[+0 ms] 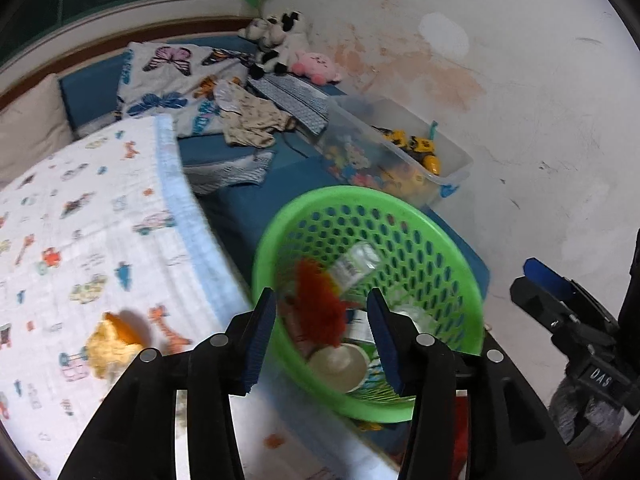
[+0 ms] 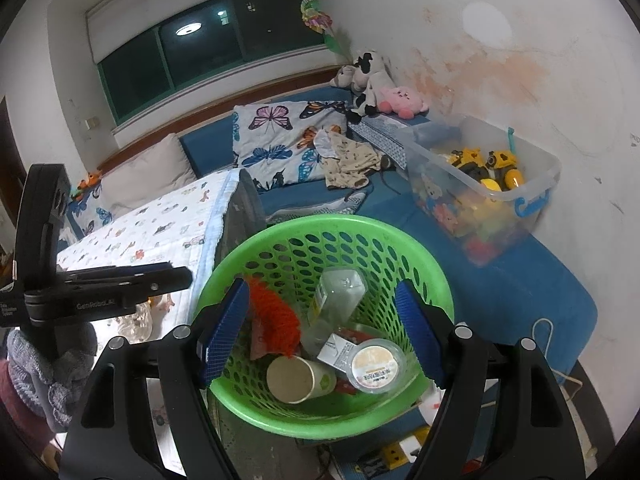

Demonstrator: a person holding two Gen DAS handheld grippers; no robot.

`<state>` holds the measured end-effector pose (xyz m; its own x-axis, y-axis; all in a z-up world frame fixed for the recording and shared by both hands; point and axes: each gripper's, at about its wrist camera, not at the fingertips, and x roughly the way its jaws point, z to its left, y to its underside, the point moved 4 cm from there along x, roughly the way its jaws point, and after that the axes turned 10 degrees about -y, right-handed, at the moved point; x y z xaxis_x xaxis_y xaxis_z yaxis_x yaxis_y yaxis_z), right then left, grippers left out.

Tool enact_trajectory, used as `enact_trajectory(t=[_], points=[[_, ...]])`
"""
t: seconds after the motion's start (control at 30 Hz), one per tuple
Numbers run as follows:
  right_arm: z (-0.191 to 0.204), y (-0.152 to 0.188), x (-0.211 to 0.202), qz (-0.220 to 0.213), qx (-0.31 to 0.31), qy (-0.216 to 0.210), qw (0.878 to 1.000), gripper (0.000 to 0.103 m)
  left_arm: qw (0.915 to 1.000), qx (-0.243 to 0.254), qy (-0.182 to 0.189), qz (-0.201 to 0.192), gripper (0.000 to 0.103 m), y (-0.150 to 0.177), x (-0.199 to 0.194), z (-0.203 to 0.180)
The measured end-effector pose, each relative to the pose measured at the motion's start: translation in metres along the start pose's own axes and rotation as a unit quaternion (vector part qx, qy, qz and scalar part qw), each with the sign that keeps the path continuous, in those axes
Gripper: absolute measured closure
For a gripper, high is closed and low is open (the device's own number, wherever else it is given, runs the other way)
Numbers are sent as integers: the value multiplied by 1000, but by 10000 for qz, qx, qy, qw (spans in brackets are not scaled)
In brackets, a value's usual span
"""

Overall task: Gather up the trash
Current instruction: 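Grasp the crumpled paper with the left tool while the right grasps the orange peel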

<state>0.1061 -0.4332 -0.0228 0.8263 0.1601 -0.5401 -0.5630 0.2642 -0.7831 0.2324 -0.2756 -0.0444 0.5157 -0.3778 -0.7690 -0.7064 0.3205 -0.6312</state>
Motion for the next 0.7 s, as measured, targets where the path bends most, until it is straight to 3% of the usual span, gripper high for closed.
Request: enact_trajectory(t=[0.23, 0.37, 0.47, 0.7], points=[[16, 0, 6, 35, -90, -153, 9998, 27, 9967, -207, -765, -195, 57, 15, -20, 49], [27, 1, 11, 96, -161, -267, 9995, 27, 9934, -464, -1019, -230, 57, 29, -28, 76], [37, 4, 18, 188, -253, -349, 9989, 27, 9912, -677, -1123, -167, 48, 42, -28, 93], [64, 14, 38, 472, -516, -550, 9960, 27, 9895, -883, -1131, 158, 44, 59, -7, 105]])
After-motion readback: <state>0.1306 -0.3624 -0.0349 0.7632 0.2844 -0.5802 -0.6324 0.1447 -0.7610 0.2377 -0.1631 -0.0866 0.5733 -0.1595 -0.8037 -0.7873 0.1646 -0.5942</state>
